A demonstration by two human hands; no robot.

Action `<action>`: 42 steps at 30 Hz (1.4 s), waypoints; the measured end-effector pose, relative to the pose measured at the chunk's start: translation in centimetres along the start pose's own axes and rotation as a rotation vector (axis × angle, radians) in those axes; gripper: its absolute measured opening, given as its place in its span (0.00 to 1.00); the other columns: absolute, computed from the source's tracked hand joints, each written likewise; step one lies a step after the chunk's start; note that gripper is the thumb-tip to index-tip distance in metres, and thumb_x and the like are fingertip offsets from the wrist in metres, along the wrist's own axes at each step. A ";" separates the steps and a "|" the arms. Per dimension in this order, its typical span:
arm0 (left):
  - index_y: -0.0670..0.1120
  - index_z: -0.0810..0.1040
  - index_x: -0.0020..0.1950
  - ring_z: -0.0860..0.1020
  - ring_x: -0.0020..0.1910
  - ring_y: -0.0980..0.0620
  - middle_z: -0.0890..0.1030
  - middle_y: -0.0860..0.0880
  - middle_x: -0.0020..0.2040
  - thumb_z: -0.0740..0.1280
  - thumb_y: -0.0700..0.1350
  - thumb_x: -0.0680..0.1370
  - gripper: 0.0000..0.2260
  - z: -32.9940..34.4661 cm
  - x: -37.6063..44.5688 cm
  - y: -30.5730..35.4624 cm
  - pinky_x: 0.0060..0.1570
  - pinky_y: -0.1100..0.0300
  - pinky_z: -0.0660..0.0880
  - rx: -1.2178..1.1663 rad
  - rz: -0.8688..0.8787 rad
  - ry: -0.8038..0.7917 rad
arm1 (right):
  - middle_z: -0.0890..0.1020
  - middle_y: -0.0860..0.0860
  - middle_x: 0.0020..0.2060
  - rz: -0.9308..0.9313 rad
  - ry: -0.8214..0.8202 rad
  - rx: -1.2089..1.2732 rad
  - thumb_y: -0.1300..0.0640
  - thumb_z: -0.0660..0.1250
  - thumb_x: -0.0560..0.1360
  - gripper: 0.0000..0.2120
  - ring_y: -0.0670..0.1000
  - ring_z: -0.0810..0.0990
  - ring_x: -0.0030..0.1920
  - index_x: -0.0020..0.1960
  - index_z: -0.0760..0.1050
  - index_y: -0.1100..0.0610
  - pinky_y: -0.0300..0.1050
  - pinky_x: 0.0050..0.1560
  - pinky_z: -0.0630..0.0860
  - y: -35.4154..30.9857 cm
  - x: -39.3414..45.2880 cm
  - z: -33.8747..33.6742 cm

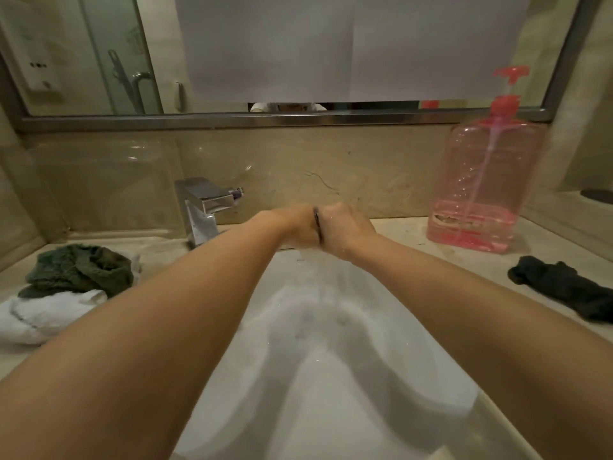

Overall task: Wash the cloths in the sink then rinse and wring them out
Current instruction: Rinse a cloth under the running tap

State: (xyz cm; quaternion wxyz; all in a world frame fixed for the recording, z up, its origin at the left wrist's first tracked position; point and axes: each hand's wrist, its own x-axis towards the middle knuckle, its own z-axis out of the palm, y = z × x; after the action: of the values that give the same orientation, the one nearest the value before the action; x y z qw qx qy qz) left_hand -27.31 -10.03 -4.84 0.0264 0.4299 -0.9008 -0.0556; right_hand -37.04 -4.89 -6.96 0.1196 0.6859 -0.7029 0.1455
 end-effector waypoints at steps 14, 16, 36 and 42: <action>0.47 0.63 0.40 0.56 0.23 0.55 0.62 0.50 0.26 0.60 0.35 0.76 0.10 3.2 -0.1 -4.0 0.23 0.64 0.53 -0.446 -0.133 -0.485 | 0.79 0.55 0.50 -0.346 -0.021 -0.194 0.59 0.62 0.78 0.09 0.51 0.69 0.40 0.57 0.73 0.57 0.44 0.39 0.64 -0.3 0.4 3.7; 0.47 0.65 0.42 0.56 0.22 0.56 0.62 0.51 0.26 0.60 0.34 0.77 0.09 3.3 -0.7 -4.6 0.21 0.65 0.54 -0.513 -0.146 -0.523 | 0.79 0.54 0.50 -0.373 -0.027 -0.193 0.59 0.62 0.78 0.09 0.51 0.68 0.40 0.57 0.73 0.57 0.44 0.39 0.64 -0.7 0.5 3.5; 0.50 0.75 0.57 0.78 0.45 0.49 0.80 0.52 0.46 0.73 0.56 0.69 0.21 0.3 -18.5 -13.4 0.44 0.57 0.73 -0.103 -0.027 0.092 | 0.79 0.59 0.45 -0.703 0.186 0.215 0.48 0.73 0.60 0.36 0.61 0.78 0.34 0.61 0.59 0.55 0.46 0.30 0.70 -14.0 -3.5 3.0; 0.49 0.63 0.54 0.74 0.48 0.46 0.75 0.49 0.50 0.55 0.59 0.72 0.17 -0.3 -26.5 -19.1 0.46 0.52 0.69 0.109 -0.231 0.136 | 0.70 0.58 0.58 -0.888 0.079 0.286 0.53 0.66 0.69 0.29 0.56 0.73 0.47 0.69 0.65 0.55 0.48 0.39 0.74 -21.1 -3.3 2.0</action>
State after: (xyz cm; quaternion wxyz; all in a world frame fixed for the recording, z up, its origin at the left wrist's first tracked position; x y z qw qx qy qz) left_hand 4.18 -1.39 -6.88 0.0573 0.5342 -0.8432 0.0200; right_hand -15.85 -2.94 -9.22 0.1010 0.9240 -0.3088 0.2017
